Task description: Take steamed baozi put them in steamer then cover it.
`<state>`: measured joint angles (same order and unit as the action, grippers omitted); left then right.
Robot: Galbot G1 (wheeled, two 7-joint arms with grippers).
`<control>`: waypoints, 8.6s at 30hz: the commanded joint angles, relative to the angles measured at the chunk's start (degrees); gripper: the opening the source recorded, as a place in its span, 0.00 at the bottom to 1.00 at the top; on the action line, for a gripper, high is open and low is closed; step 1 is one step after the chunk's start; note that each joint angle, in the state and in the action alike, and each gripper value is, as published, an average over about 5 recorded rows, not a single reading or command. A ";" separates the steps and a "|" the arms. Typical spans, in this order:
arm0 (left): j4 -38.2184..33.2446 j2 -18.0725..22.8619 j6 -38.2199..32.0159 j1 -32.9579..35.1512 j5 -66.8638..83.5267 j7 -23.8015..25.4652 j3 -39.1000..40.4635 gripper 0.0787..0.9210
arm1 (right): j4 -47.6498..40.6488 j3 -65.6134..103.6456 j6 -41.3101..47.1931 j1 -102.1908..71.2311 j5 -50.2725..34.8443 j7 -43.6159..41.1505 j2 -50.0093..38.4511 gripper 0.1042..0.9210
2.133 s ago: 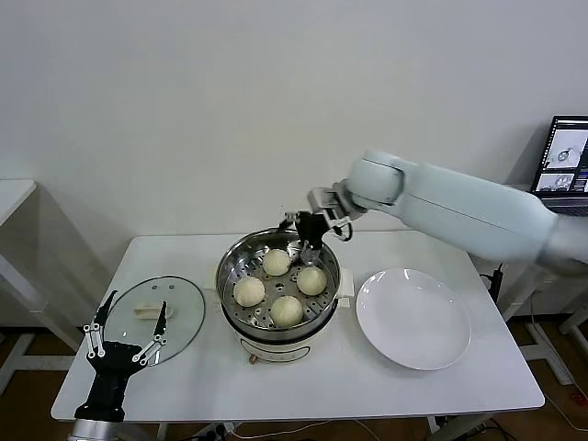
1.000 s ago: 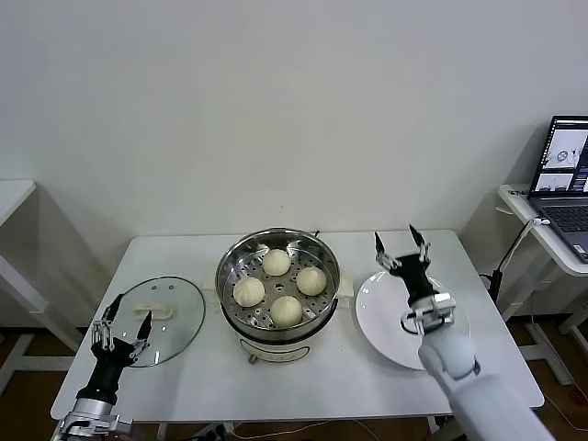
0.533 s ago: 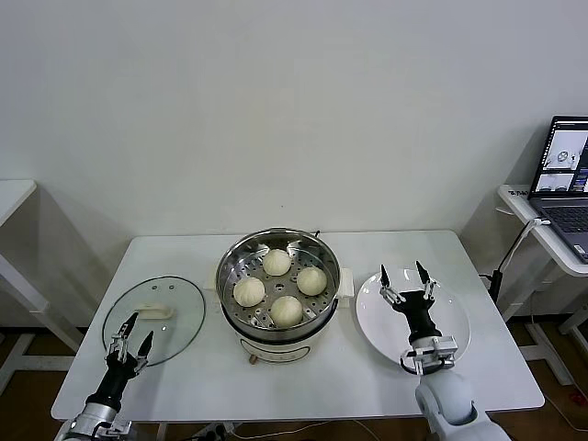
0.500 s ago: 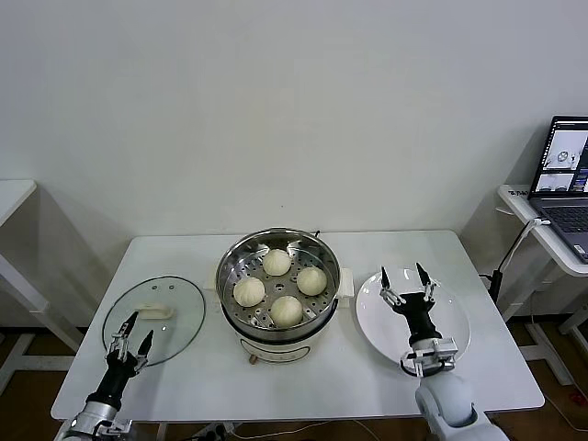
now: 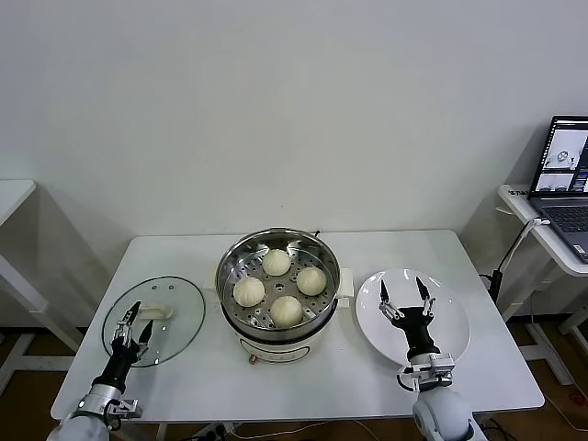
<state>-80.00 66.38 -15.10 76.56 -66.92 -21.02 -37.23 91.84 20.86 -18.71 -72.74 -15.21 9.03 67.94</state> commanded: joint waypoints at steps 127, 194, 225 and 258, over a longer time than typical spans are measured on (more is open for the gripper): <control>-30.26 15.24 38.97 -17.34 -17.27 39.47 36.45 0.13 | -5.22 3.79 -3.85 -0.92 5.37 -0.95 4.56 0.88; -27.11 16.93 36.66 -15.46 -23.43 37.28 34.74 0.14 | -5.93 3.39 -4.06 0.20 5.57 -1.12 4.42 0.88; -50.20 4.55 36.84 -4.22 -7.77 38.31 30.03 0.88 | -4.10 3.19 -2.06 -0.23 4.74 -0.42 4.28 0.88; -21.42 7.57 -4.27 8.00 72.76 25.73 -9.50 0.88 | 2.20 4.14 5.89 -3.60 -4.53 -0.14 4.66 0.88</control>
<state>-107.82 73.35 -9.76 82.90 -6.82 3.33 -42.24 93.07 24.66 -15.23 -76.07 -19.63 9.15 72.29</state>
